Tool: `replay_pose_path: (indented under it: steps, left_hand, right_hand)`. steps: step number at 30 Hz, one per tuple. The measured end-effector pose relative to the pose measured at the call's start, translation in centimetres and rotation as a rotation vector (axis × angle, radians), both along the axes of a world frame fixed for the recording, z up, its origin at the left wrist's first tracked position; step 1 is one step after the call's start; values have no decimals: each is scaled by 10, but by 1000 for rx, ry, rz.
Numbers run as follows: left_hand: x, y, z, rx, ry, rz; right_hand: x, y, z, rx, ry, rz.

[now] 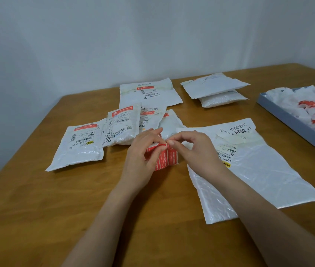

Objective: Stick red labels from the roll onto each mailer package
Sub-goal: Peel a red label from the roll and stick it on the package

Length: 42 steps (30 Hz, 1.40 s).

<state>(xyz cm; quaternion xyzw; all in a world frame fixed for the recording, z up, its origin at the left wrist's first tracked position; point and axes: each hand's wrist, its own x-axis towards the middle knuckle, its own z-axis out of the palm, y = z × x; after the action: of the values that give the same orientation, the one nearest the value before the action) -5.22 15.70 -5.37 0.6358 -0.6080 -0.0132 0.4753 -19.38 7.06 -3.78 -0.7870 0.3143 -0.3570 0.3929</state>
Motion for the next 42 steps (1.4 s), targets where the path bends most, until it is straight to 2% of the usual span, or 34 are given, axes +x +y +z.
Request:
replay_pose_path:
  steps: [4,12,21,27,35,42]
  left_hand:
    - [0,2,2,34,62,30]
    - [0,2,2,94,64,55]
    - [-6,5,11,137,326,22]
    - [-6,5,10,137,354,6]
    - [-6,5,10,140,376,-21]
    - [-3,6,7,127,340,-15]
  right_hand:
    - [-3,-4,1,-7,77,-19]
    - [-2,-7,-1,21,110,-49]
    - [0,-10,0,163,95,-27]
    - [2,-11,1,221,90,-24]
    - [4,-12,-4,411,16,-17]
    - [-2,-15,-5,385,10,-2]
